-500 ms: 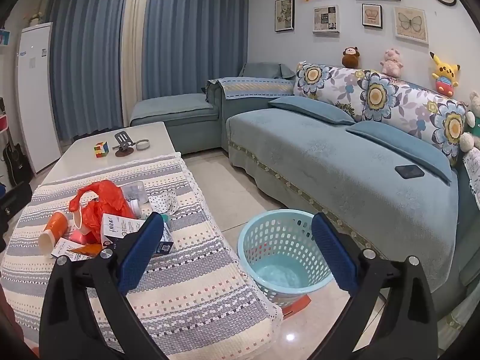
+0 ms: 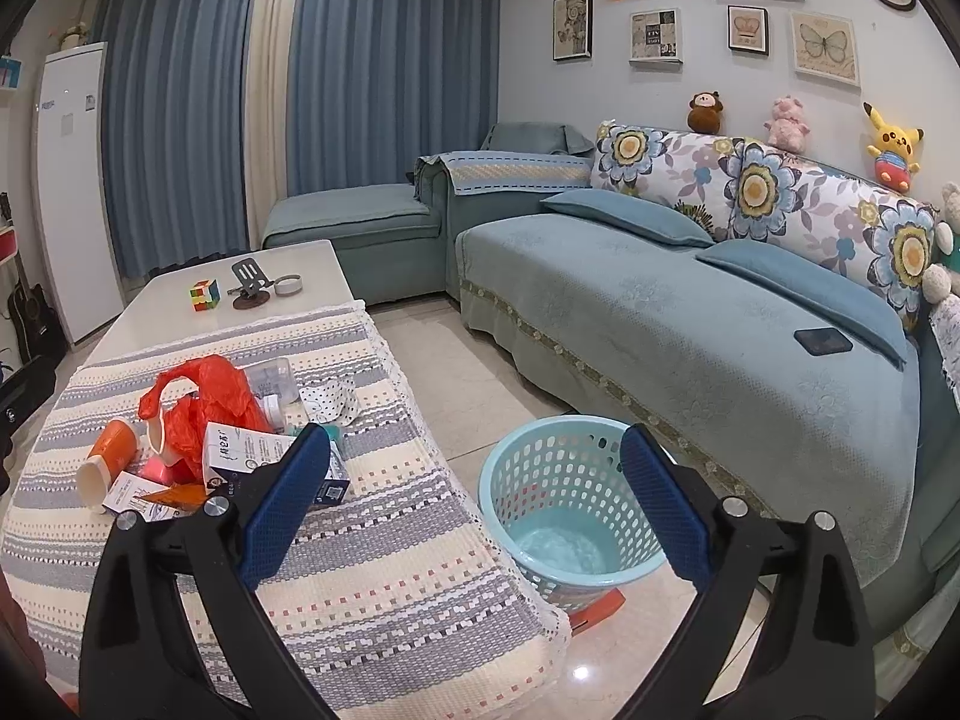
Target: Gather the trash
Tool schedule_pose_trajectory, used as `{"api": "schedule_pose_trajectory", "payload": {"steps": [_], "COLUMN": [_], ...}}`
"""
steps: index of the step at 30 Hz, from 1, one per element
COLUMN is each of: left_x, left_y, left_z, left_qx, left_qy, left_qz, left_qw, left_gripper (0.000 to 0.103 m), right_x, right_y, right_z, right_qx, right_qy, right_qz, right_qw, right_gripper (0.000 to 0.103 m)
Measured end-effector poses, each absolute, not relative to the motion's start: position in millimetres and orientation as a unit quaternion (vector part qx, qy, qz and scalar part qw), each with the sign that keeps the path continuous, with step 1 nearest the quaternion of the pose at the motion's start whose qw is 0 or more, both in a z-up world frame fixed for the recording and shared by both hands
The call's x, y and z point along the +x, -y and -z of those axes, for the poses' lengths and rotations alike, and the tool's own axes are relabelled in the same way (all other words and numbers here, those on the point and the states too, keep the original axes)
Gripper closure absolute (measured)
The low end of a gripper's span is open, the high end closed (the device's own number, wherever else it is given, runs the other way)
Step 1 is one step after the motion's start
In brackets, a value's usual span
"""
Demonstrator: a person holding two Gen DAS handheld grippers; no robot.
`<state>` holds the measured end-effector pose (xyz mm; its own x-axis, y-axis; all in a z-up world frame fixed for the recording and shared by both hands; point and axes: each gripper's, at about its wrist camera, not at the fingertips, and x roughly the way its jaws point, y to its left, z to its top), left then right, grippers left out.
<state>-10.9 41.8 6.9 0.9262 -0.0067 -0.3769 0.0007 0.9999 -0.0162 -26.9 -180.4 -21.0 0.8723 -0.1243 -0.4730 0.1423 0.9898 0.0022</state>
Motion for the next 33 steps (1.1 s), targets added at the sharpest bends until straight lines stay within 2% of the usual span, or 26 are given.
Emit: {"api": "schedule_pose_trajectory", "payload": {"steps": [7,23,33], "left_x": [-16.0,-21.7,-22.5], "left_y": [-49.7,-108.8,-113.9], "left_z": [-11.1,-23.8,-22.1], "left_qx": [-0.016,-0.044,-0.046], "left_qy": [-0.184,-0.181,-0.188], "left_qz": [-0.006,-0.043,-0.053], "left_qw": [0.983,0.981,0.98], "left_gripper": [0.006,0.006,0.006], "right_x": [-30.8,-36.7,-35.7], "right_y": [180.9,166.7,165.7], "right_z": [19.3,10.9,9.0], "right_qx": [0.016,-0.003,-0.005], "right_qy": [-0.239,-0.222,-0.233], "right_qz": [0.067,0.056,0.055], "right_qw": [0.969,0.973,0.971], "right_gripper": [0.015,0.015,0.015]}}
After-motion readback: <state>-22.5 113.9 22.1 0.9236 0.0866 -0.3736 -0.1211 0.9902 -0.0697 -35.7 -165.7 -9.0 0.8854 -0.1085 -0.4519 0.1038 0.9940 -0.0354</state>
